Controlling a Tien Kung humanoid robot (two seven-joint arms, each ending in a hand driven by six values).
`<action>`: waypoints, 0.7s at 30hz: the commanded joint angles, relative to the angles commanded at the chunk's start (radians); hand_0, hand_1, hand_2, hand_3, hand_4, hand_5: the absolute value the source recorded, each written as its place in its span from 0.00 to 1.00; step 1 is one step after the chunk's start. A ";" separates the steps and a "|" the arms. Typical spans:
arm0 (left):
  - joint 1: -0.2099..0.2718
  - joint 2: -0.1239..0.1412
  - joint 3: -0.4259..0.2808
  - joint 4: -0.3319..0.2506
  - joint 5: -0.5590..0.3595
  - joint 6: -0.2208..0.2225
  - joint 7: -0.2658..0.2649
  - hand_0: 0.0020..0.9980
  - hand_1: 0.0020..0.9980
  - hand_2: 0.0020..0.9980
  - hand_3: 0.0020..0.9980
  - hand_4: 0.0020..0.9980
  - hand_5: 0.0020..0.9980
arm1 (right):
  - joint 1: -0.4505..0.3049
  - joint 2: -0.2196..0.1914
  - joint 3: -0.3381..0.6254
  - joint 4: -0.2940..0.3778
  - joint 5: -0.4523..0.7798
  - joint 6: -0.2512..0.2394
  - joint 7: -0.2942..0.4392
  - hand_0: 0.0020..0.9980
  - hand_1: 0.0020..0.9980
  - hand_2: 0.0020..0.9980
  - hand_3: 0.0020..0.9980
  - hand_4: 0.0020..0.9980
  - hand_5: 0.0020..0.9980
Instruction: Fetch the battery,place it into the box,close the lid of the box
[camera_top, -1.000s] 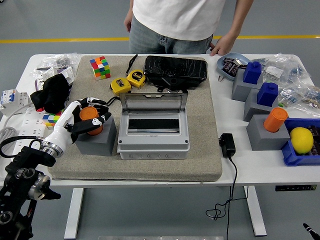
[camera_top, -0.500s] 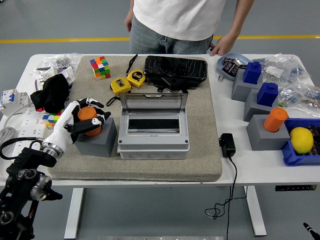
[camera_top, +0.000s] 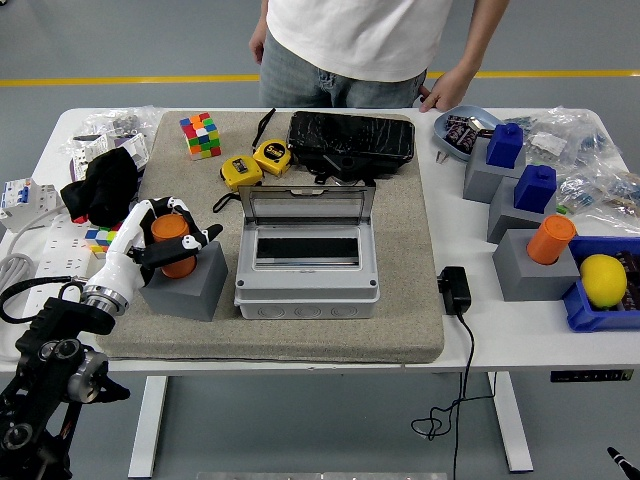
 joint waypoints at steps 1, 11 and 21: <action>-0.001 0.000 0.000 0.000 -0.003 0.007 -0.004 0.10 0.15 0.16 0.17 0.91 0.00 | 0.000 0.000 0.000 0.000 0.000 0.000 0.000 0.87 0.85 0.81 0.83 1.00 1.00; -0.014 0.005 0.017 -0.005 -0.041 0.047 -0.030 0.07 0.12 0.12 0.12 1.00 0.00 | 0.001 0.000 0.002 0.000 -0.002 0.000 0.000 0.87 0.85 0.81 0.83 1.00 1.00; -0.029 0.025 0.035 -0.082 -0.064 0.122 -0.048 0.04 0.07 0.07 0.09 1.00 0.00 | 0.004 -0.001 0.004 0.000 -0.003 0.000 -0.001 0.87 0.85 0.81 0.83 1.00 1.00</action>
